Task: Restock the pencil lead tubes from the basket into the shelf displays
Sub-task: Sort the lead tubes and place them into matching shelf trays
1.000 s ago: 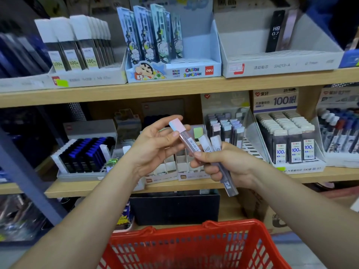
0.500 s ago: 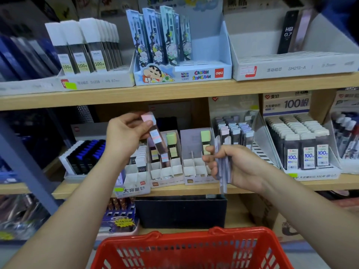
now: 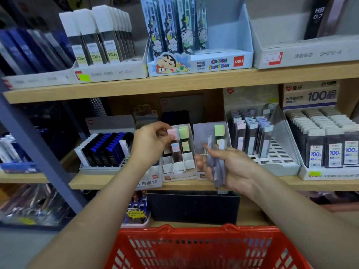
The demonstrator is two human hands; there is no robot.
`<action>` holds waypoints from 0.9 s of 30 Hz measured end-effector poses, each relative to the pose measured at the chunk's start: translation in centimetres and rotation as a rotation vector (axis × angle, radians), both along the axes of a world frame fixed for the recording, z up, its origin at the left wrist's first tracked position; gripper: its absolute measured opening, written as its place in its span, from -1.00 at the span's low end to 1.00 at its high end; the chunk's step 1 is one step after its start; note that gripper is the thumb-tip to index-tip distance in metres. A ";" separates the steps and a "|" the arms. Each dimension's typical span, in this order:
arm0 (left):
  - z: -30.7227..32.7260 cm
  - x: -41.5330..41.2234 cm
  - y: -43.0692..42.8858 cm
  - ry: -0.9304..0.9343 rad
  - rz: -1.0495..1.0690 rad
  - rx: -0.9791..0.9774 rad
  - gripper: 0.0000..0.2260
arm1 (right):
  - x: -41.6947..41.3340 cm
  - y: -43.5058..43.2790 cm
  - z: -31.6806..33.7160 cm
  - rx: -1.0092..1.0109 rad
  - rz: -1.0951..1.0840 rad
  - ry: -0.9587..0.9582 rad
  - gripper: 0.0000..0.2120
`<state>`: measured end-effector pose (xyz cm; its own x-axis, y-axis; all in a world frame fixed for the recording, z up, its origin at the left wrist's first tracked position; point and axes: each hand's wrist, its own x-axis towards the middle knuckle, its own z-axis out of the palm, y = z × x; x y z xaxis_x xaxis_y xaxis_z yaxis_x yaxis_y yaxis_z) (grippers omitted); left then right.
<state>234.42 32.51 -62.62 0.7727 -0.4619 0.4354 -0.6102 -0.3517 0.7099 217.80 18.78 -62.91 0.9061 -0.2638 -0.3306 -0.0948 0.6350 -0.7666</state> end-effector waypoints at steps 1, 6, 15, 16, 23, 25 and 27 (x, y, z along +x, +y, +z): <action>-0.2 -0.1 -0.2 -0.016 0.019 0.029 -0.85 | 0.0 0.2 -0.1 0.001 0.002 0.009 -0.81; -1.1 -0.5 -0.6 -0.142 0.052 0.158 -0.80 | 0.4 0.0 -0.3 -0.038 -0.006 -0.003 -0.71; -1.1 -0.1 -0.9 -0.349 0.067 0.284 -0.60 | 0.3 -0.1 0.1 -0.111 -0.002 -0.014 -0.72; -1.2 0.0 -0.9 -0.352 0.066 0.296 -0.59 | 0.3 -0.1 0.2 -0.125 -0.016 -0.004 -0.73; -0.5 0.2 -1.0 -0.307 0.073 0.327 -0.66 | 0.0 0.0 0.2 -0.166 0.008 -0.007 -0.71; 0.1 -0.5 -1.2 -0.278 0.081 0.289 -0.68 | 0.1 -0.1 0.2 -0.183 0.010 -0.039 -0.72; 1.3 -1.4 -1.2 -0.077 0.010 0.135 -0.75 | 0.1 -0.4 0.2 -0.197 0.016 -0.069 -0.73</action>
<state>233.02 31.30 -61.36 0.7446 -0.5127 0.4275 -0.6567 -0.4473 0.6072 217.93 18.37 -62.68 0.9294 -0.3030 -0.2107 -0.0463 0.4708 -0.8811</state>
